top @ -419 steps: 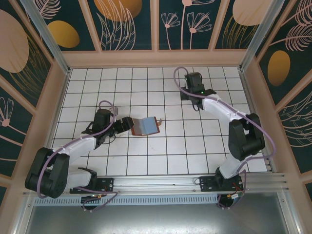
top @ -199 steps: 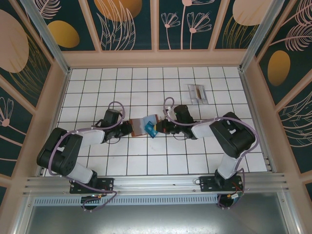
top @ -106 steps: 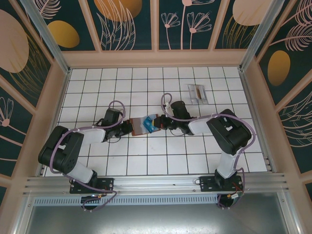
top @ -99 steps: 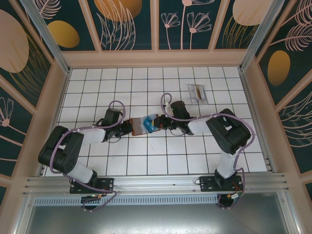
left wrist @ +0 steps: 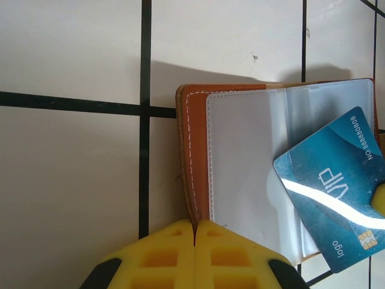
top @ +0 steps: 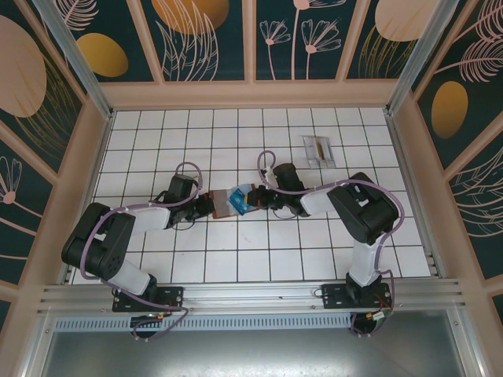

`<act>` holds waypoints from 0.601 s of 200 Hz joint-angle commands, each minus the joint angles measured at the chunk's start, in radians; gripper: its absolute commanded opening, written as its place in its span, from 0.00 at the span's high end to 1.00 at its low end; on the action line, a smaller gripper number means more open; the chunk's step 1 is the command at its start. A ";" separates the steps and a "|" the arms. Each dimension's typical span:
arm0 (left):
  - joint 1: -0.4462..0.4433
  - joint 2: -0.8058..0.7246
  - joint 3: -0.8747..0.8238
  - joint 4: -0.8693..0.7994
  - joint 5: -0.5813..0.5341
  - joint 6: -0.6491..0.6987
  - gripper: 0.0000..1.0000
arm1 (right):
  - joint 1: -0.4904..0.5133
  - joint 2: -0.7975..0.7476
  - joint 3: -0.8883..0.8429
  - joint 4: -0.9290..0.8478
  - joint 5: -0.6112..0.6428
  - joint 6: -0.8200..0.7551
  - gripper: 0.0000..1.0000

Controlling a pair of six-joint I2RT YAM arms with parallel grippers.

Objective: Put the credit cards into the card holder

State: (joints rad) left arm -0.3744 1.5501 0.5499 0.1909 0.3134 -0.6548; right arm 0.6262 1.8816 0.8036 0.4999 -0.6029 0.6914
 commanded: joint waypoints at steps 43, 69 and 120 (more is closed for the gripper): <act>-0.008 -0.034 -0.034 -0.007 -0.031 0.007 0.99 | -0.013 -0.057 -0.062 0.068 0.070 0.040 1.00; -0.008 -0.033 -0.024 -0.022 -0.023 0.011 0.99 | -0.013 -0.045 -0.061 0.054 0.066 0.042 1.00; -0.008 -0.024 -0.026 0.002 -0.015 0.001 1.00 | 0.011 0.034 -0.020 0.088 -0.025 0.063 1.00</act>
State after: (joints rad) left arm -0.3798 1.5299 0.5362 0.1951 0.3065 -0.6552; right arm 0.6243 1.8801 0.7570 0.5743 -0.5926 0.7444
